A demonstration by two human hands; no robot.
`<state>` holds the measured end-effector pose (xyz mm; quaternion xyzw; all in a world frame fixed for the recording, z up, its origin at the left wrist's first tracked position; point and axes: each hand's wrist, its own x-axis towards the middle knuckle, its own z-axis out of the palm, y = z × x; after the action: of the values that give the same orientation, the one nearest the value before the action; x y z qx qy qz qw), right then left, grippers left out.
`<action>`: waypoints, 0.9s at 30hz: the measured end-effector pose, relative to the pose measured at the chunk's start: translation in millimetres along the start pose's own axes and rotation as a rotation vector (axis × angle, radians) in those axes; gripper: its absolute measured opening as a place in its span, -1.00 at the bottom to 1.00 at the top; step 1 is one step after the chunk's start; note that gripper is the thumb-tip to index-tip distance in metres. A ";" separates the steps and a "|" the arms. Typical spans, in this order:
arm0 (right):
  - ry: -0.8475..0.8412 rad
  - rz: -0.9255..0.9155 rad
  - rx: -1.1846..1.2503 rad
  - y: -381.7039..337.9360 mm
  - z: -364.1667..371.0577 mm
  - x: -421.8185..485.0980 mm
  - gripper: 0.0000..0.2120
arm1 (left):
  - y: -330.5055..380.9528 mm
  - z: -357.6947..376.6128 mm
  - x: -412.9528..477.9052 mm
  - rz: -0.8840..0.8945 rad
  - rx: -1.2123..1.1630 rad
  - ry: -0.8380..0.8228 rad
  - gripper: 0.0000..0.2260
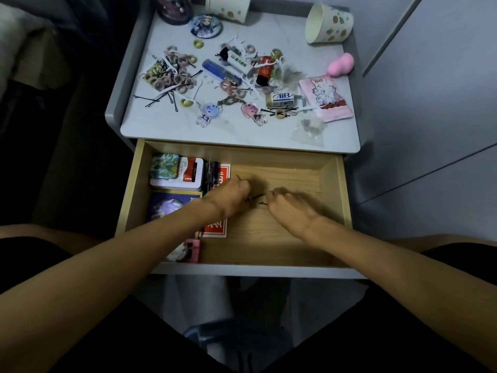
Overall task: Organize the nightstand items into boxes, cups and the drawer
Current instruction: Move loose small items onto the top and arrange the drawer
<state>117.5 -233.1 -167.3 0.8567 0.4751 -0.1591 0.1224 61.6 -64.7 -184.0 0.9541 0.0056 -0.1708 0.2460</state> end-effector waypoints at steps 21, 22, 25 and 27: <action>0.237 0.037 0.905 22.5 -121.5 15.3 -0.92 | -9.9 -137.4 -44.2 -0.095 -0.493 0.237 -0.95; 0.231 0.029 0.882 21.2 -132.7 26.1 -0.92 | -20.4 -149.4 -46.3 -0.126 -0.493 0.289 -0.93; 0.162 0.044 0.796 18.7 -152.8 57.5 -0.93 | -48.7 -170.6 -47.9 -0.234 -0.370 0.381 -0.93; 0.131 0.055 0.759 15.0 -163.1 80.0 -0.87 | -67.5 -180.6 -46.1 -0.275 -0.247 0.393 -0.96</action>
<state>195.6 -120.0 -47.6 0.8619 0.3659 -0.2654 -0.2298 70.2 83.1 -52.2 0.9219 0.2037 -0.0121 0.3294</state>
